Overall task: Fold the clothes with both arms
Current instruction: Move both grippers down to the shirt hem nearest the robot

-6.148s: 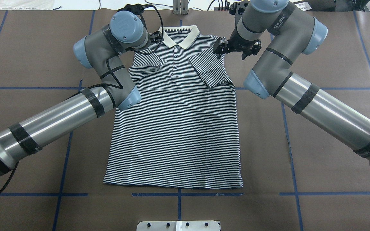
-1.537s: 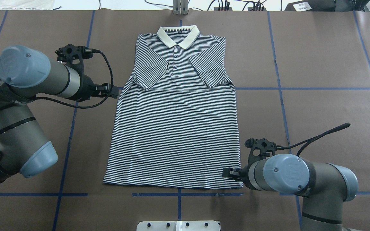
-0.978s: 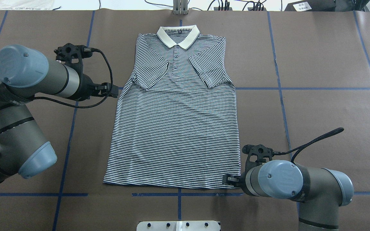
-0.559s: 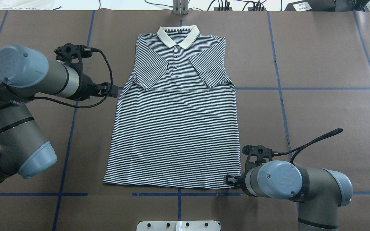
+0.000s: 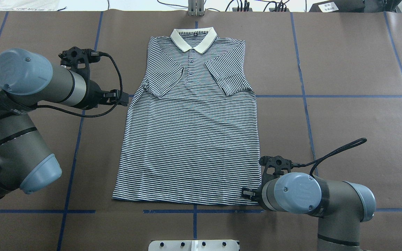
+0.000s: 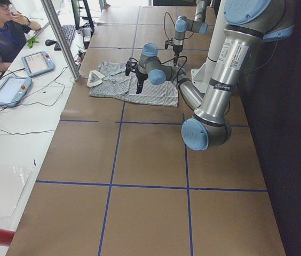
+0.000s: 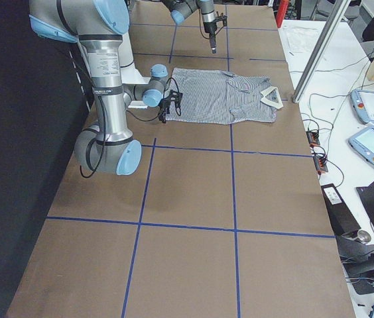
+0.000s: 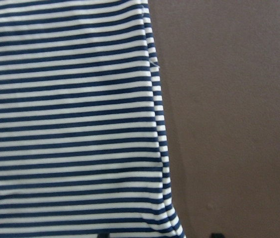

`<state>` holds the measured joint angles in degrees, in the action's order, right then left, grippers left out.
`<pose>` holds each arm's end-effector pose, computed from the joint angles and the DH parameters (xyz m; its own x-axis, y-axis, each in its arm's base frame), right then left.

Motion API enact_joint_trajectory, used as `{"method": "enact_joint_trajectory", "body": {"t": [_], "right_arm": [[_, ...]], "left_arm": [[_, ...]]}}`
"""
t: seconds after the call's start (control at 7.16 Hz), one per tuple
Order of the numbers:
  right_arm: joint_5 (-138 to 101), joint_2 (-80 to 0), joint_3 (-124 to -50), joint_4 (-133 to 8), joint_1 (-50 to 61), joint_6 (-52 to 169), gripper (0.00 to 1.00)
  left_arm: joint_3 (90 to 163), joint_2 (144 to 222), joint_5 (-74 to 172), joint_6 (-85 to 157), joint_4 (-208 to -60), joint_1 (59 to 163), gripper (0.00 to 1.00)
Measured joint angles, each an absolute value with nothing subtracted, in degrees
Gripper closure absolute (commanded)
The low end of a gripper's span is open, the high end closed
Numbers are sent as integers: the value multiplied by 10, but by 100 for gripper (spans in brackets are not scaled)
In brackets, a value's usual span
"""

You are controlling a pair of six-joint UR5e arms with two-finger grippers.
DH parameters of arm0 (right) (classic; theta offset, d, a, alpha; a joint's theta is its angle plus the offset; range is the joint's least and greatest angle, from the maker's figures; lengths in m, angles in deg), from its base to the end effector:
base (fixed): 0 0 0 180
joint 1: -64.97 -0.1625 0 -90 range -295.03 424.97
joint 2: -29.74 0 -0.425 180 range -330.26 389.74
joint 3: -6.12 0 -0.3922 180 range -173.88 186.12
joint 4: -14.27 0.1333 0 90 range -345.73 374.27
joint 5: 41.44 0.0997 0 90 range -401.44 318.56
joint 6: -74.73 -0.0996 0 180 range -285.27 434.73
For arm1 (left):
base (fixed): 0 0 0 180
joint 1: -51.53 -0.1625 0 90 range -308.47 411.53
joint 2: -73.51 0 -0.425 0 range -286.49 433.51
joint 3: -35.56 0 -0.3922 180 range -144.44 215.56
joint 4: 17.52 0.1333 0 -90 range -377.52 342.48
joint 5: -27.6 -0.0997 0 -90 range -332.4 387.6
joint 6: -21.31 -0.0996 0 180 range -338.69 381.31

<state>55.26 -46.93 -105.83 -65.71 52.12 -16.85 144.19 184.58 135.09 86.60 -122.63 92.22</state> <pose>-0.5175 -0.2429 0.3482 0.6817 0.1836 0.7083 -0.1589 0.9821 -0.1016 0.3797 -0.4628 0.2818 0.5790 0.0279 -0.8148 0.2130 0.9595 0.1843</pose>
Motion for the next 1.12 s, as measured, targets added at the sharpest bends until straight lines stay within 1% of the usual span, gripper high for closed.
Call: {"method": "enact_joint_trajectory", "body": {"t": [0.14,0.28,0.7,0.84,1.12], "right_arm": [[553,-467,-1056,-657,520,-169,38],[554,-467,-1056,-657,518,-169,50],[558,-466,-1060,-657,514,-168,96],[558,-466,-1061,-657,512,-168,100],[557,-466,-1064,-658,512,-168,100]], "left_arm": [[1442,1846,1351,866,-1226,922,0],[1442,1846,1351,866,-1226,922,0],[1442,1846,1351,866,-1226,922,0],[1442,1846,1351,866,-1226,922,0],[1442,1847,1351,866,-1226,922,0]]}}
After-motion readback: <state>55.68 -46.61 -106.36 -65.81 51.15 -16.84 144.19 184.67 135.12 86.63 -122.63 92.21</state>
